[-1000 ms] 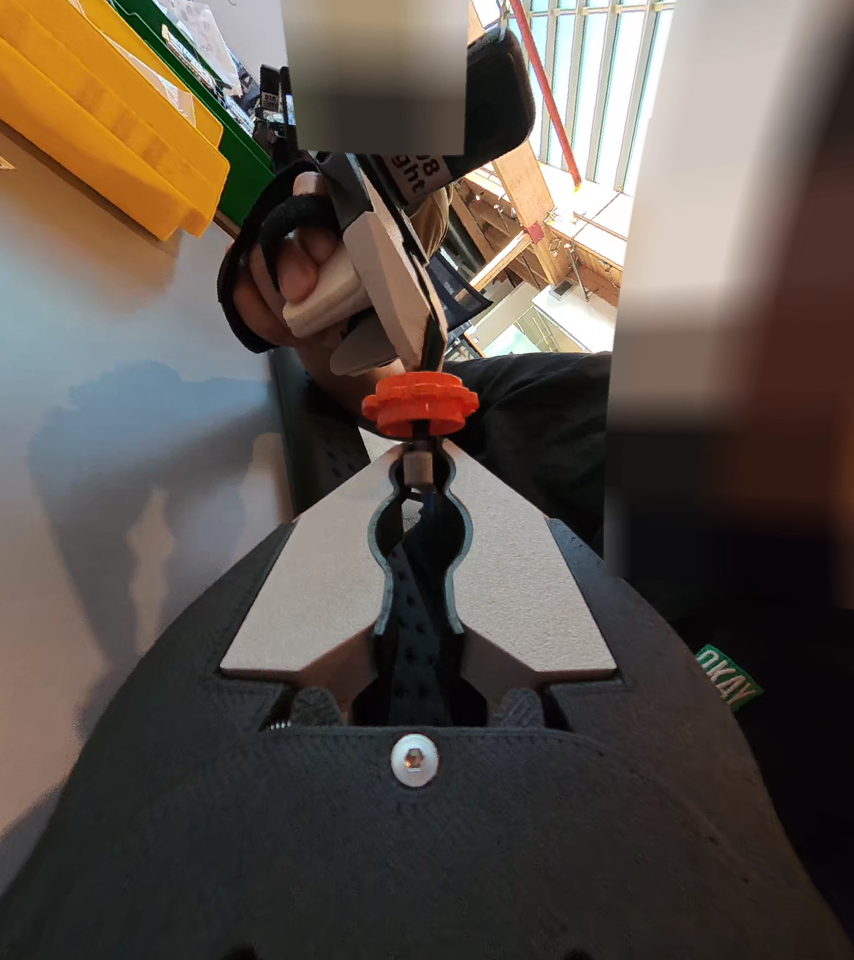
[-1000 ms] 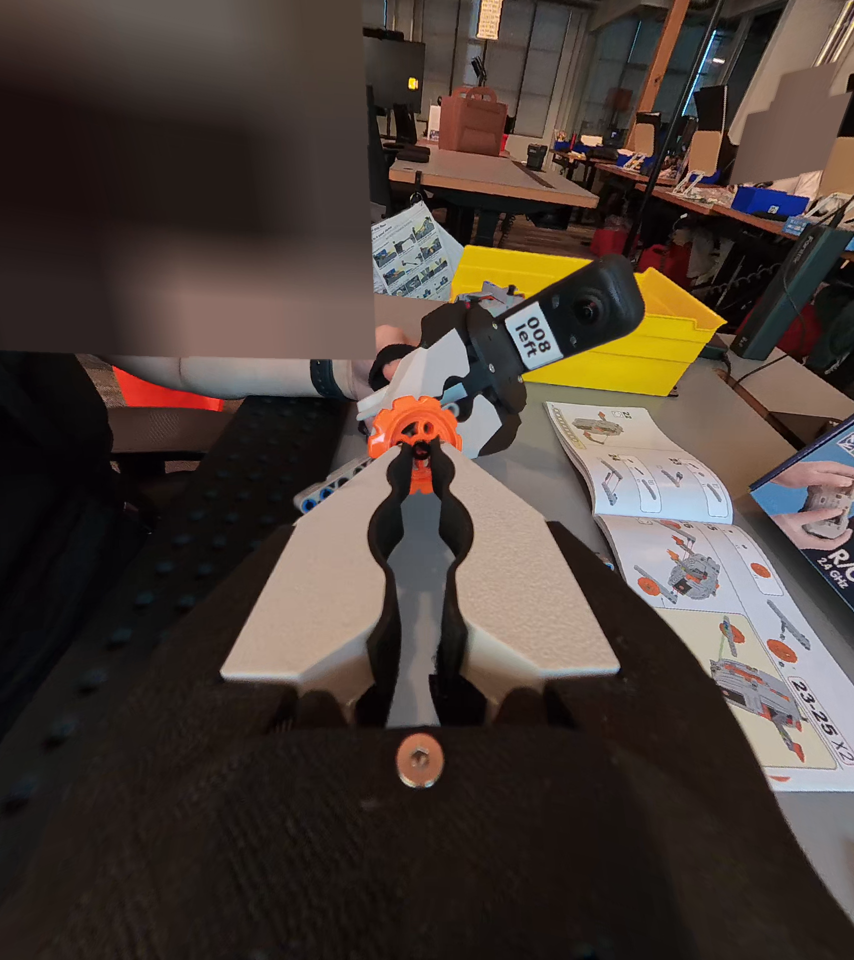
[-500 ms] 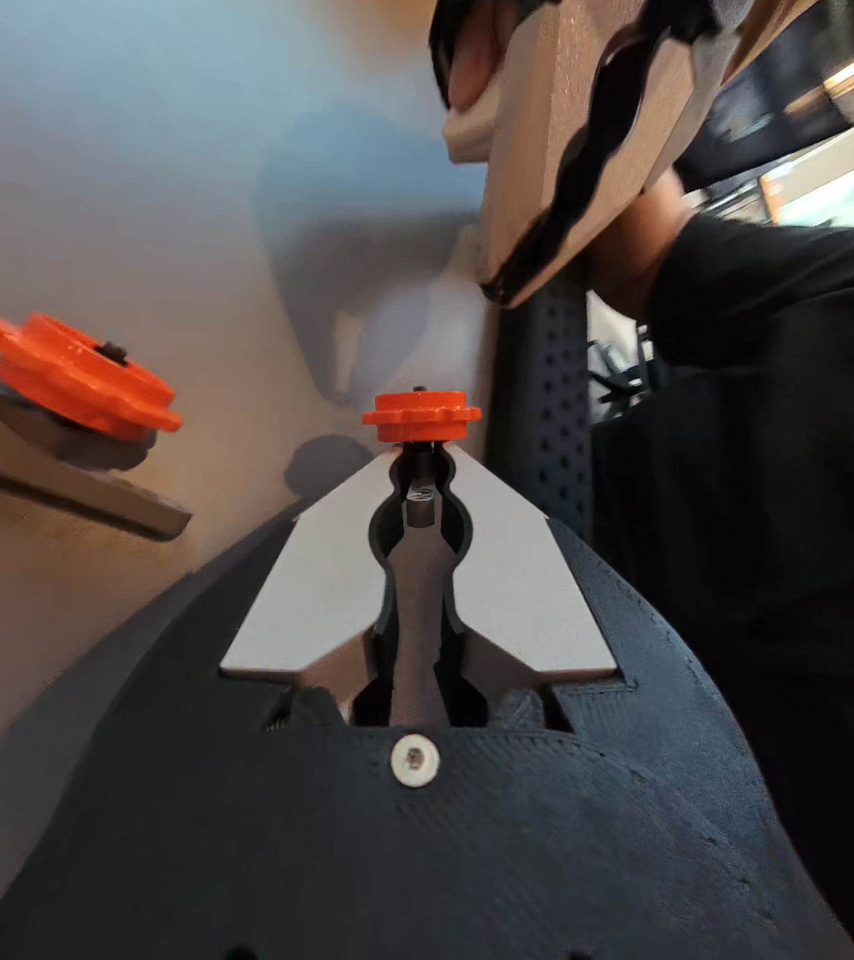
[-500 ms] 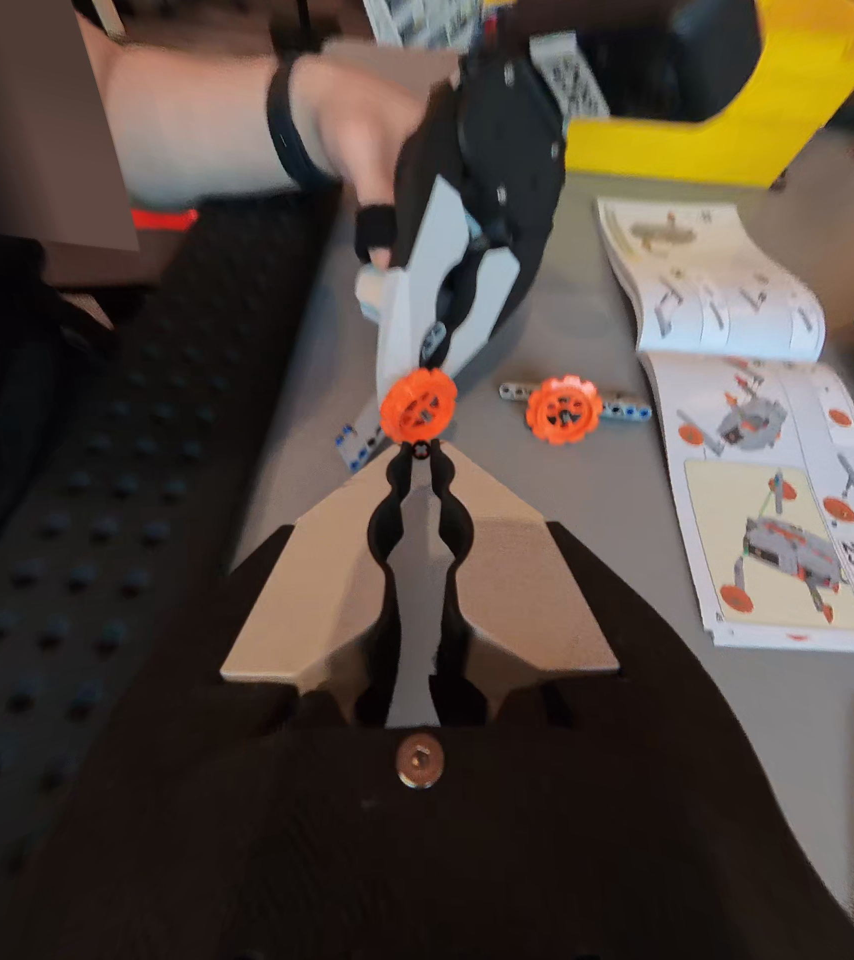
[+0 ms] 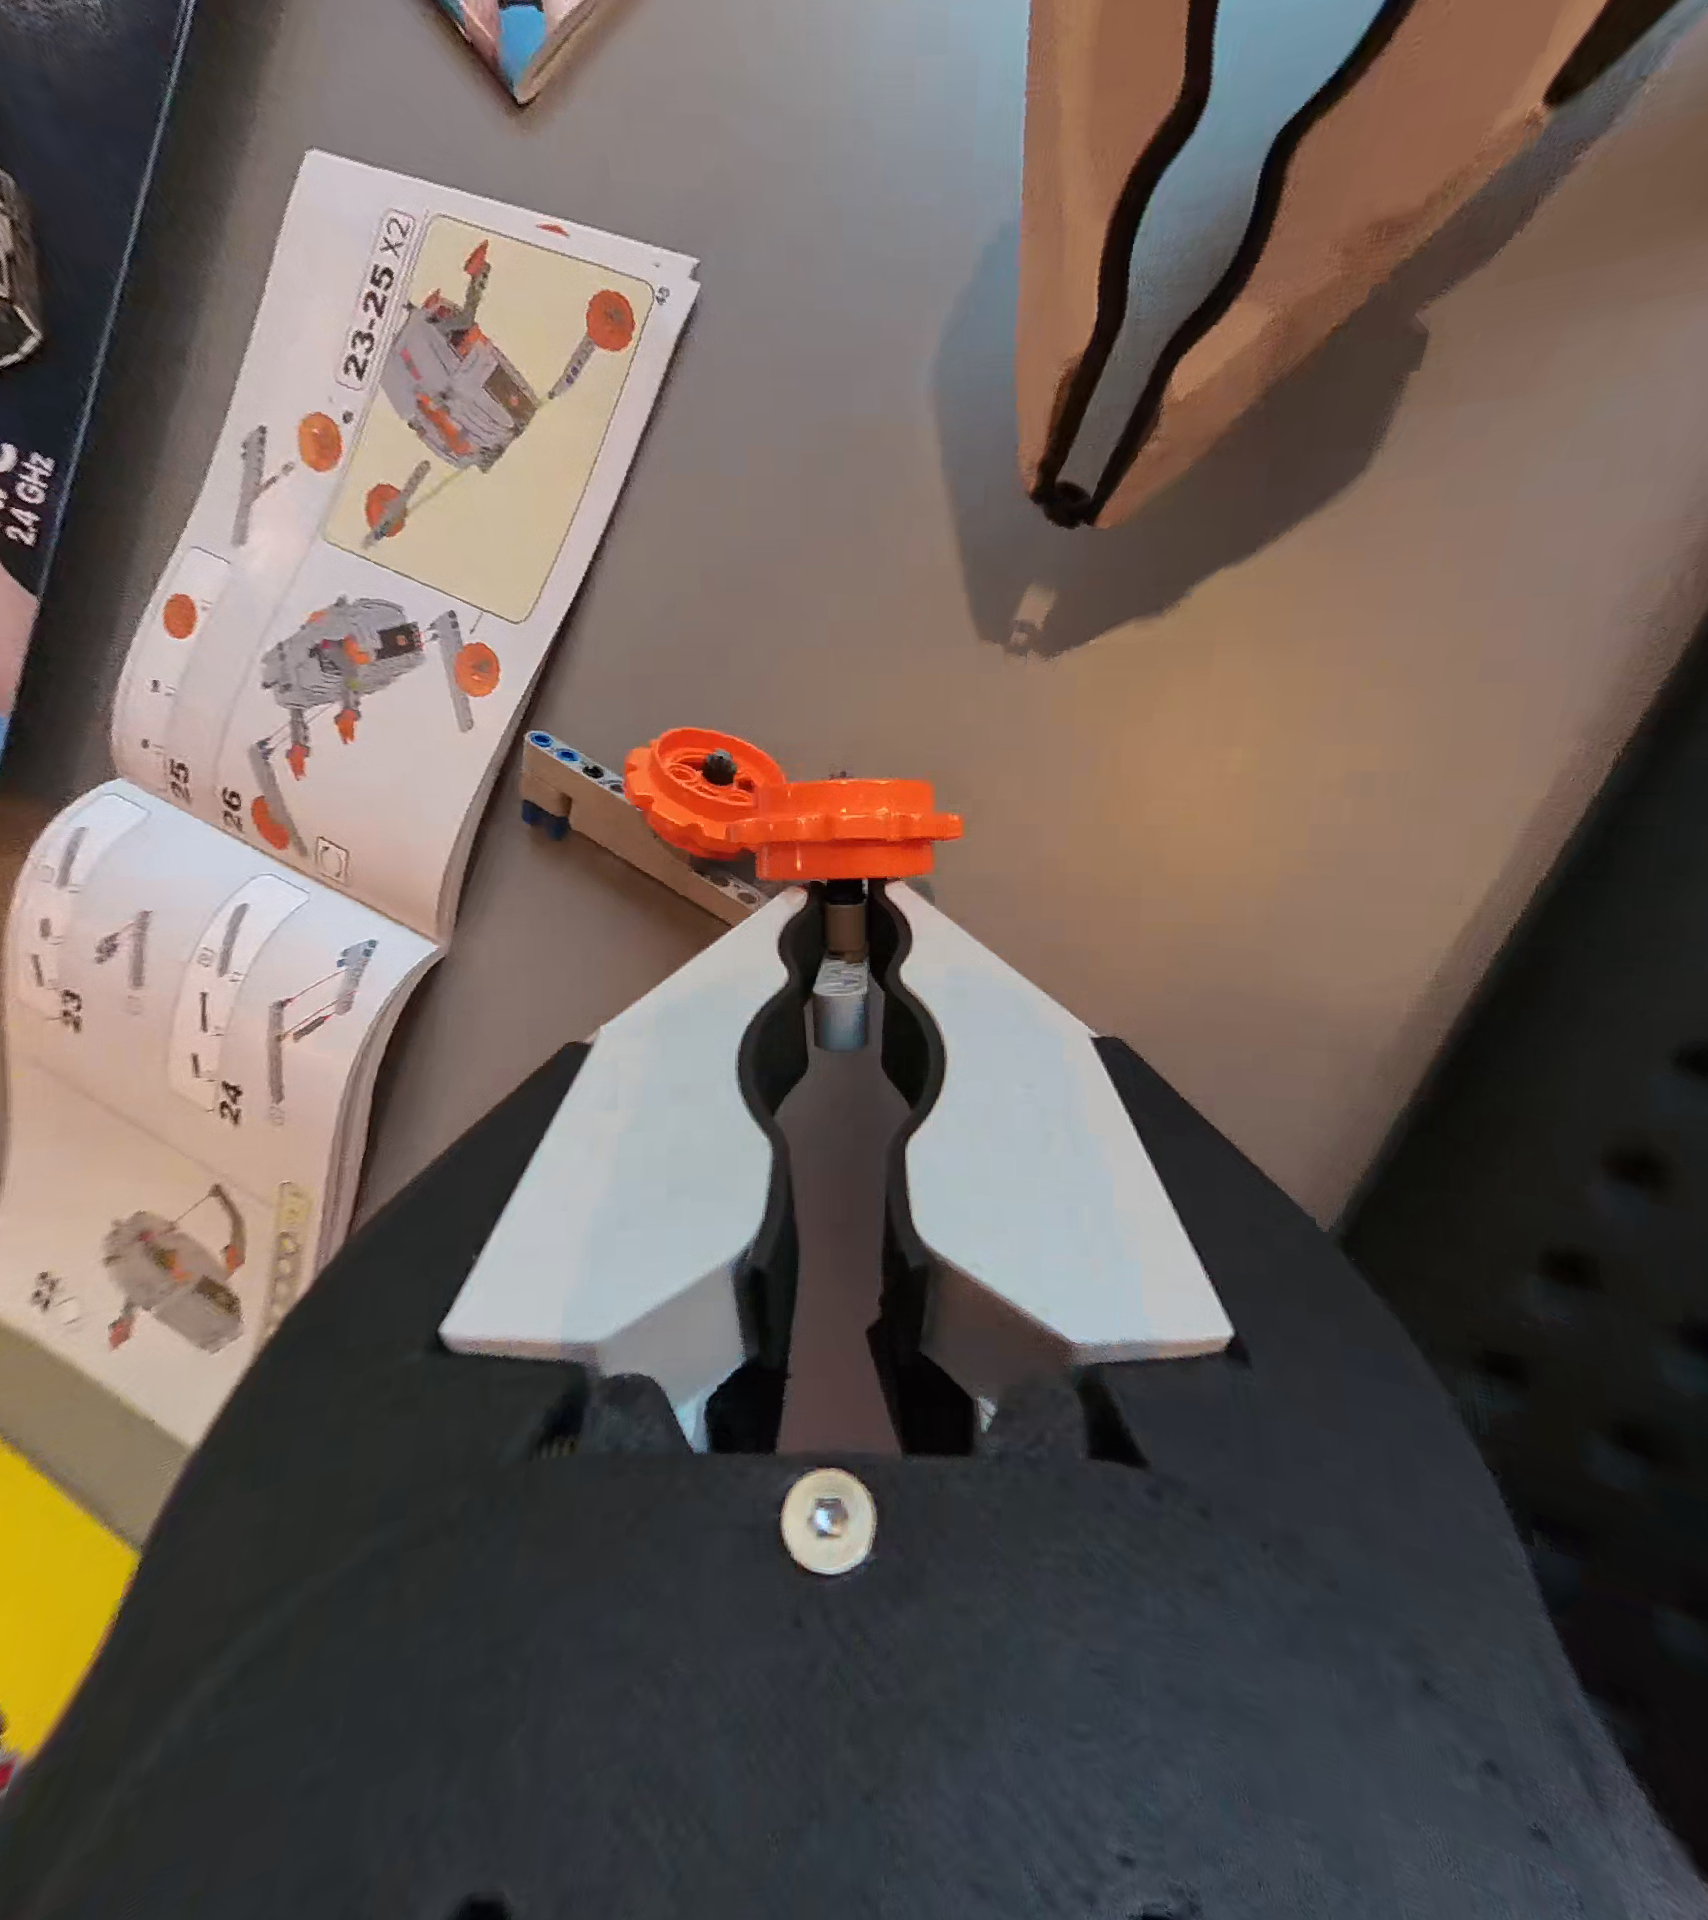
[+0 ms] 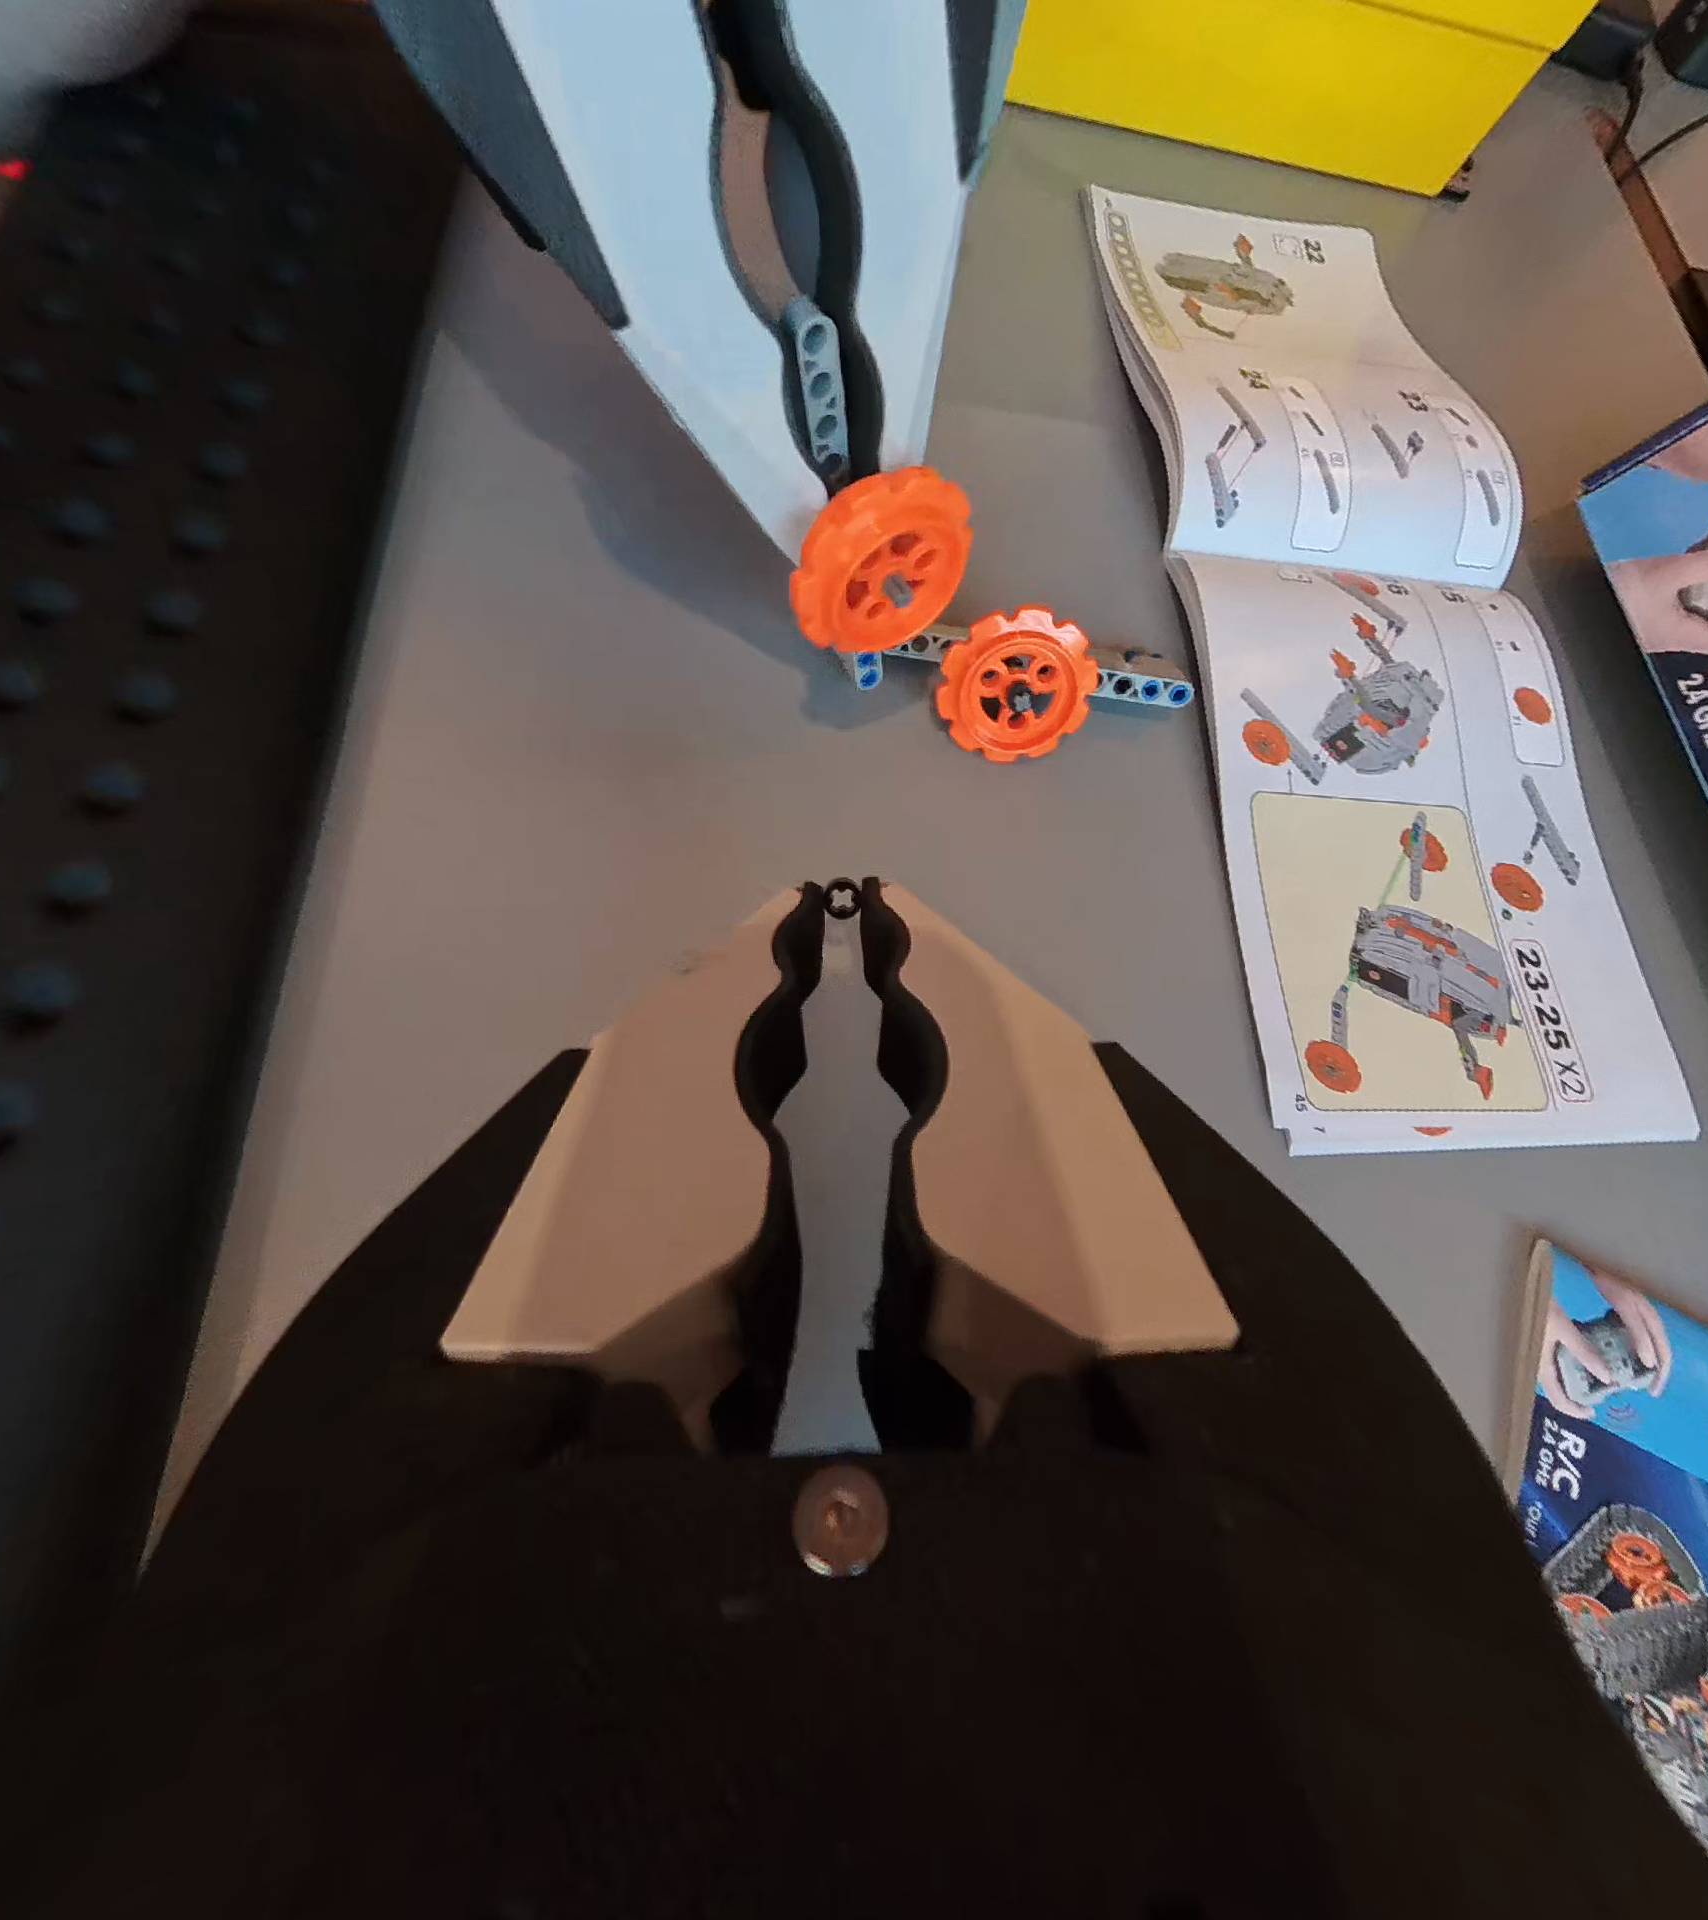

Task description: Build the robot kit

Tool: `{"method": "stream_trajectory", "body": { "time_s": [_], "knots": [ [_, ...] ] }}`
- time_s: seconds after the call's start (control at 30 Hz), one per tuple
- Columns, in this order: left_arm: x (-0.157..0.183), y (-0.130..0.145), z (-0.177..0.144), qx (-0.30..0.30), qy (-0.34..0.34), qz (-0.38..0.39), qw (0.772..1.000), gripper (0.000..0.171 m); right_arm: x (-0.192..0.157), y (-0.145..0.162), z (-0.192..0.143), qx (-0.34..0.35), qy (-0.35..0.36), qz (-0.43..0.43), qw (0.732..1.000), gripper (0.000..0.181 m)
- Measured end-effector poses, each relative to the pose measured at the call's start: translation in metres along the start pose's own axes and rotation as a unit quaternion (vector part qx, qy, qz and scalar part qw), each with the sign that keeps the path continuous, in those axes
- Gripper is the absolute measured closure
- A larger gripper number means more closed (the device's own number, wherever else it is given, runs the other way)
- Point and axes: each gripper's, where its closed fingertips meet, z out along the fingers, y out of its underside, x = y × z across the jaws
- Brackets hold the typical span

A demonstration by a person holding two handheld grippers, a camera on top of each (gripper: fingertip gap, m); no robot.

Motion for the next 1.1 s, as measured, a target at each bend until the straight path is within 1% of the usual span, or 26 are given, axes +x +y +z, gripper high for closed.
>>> {"method": "stream_trajectory", "body": {
  "time_s": [0.1, 0.3, 0.7, 0.9, 1.0, 1.07, 1.1],
  "knots": [
    [0.002, 0.002, 0.003, -0.007, -0.012, 0.016, 1.000, 0.166, 0.002, 0.000, 0.000, -0.002, 0.007, -0.003, 1.000, 0.176],
    [0.011, -0.004, 0.003, 0.006, 0.003, 0.020, 1.000, 0.166, 0.002, -0.002, -0.002, -0.006, 0.018, -0.017, 1.000, 0.176],
    [0.012, -0.005, 0.003, 0.023, 0.004, 0.021, 1.000, 0.166, 0.001, 0.001, 0.001, -0.010, 0.014, -0.018, 1.000, 0.176],
    [0.015, -0.002, 0.002, 0.021, -0.005, 0.033, 0.999, 0.165, 0.000, 0.004, 0.003, -0.016, 0.012, -0.020, 1.000, 0.176],
    [0.018, 0.002, 0.001, 0.001, -0.019, 0.068, 0.998, 0.165, -0.001, 0.004, 0.002, -0.015, 0.011, -0.022, 1.000, 0.176],
    [0.020, 0.001, -0.001, -0.039, -0.053, 0.133, 0.989, 0.166, 0.000, 0.004, 0.002, -0.013, 0.011, -0.020, 1.000, 0.176],
    [0.019, -0.003, -0.002, -0.058, -0.086, 0.178, 0.979, 0.166, 0.001, 0.005, 0.002, -0.012, 0.011, -0.018, 1.000, 0.176]
  ]
}}
